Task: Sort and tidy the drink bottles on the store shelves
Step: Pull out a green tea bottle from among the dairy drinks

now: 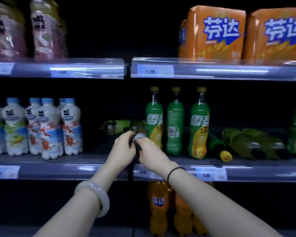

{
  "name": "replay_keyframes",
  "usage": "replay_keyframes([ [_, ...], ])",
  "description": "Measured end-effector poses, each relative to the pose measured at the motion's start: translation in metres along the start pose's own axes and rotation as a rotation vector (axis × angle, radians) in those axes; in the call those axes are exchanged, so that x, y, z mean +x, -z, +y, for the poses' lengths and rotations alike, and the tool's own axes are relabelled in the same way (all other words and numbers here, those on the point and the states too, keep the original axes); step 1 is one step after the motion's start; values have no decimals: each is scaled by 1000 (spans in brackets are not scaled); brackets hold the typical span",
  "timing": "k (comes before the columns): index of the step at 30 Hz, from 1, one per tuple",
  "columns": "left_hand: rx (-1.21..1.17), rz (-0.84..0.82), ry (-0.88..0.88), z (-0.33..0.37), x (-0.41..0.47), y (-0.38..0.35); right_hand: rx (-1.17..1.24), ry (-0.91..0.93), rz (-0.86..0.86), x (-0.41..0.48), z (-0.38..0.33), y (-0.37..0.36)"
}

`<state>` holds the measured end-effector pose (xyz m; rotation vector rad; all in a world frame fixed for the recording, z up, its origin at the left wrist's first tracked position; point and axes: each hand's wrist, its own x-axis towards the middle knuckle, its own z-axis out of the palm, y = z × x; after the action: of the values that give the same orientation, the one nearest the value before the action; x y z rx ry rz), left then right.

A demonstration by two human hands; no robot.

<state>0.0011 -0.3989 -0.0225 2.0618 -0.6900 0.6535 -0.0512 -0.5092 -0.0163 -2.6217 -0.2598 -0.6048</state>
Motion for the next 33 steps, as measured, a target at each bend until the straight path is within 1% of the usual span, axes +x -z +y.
replay_keyframes([
  [2,-17,-77,34,-18,11,7,-176,-54,-86,24,-8,-15],
  [4,-37,-143,43,-37,24,12,-311,-129,-100,45,-13,-29],
  [6,-65,-222,24,-53,38,15,-464,-211,-50,61,-14,-43],
  [8,-126,-340,25,-63,51,14,-595,-290,35,72,-13,-51],
  [10,-198,-455,40,-68,58,11,-605,-337,40,79,-11,-52],
  [12,-205,-525,56,-74,61,8,-539,-325,15,77,-12,-48],
  [13,-185,-548,54,-77,62,6,-490,-314,64,74,-15,-43],
  [15,-159,-558,52,-82,64,7,-412,-272,276,70,-26,-32],
  [16,-177,-529,57,-82,65,8,-387,-253,399,70,-32,-25],
  [17,-223,-480,63,-80,66,9,-333,-246,528,73,-40,-19],
  [19,-401,-378,98,-77,67,12,-118,-226,760,85,-55,-5],
  [20,-499,-335,122,-76,68,14,0,-233,810,93,-60,1],
  [21,-576,-295,138,-76,68,17,112,-243,795,103,-62,7],
  [23,-652,-229,174,-80,70,25,372,-253,677,120,-60,13],
  [24,-661,-200,204,-84,71,30,518,-287,629,127,-55,12],
  [25,-661,-172,241,-90,74,35,582,-347,578,135,-47,9],
  [26,-655,-153,281,-95,76,40,520,-405,504,140,-38,3],
  [28,-646,-138,339,-107,80,47,182,-458,290,148,-18,-16],
  [29,-644,-132,351,-111,80,49,29,-442,187,152,-11,-28],
  [31,-651,-123,360,-120,83,51,-179,-365,25,161,0,-52],
  [33,-667,-119,353,-124,84,51,-390,-275,-62,171,6,-72],
])
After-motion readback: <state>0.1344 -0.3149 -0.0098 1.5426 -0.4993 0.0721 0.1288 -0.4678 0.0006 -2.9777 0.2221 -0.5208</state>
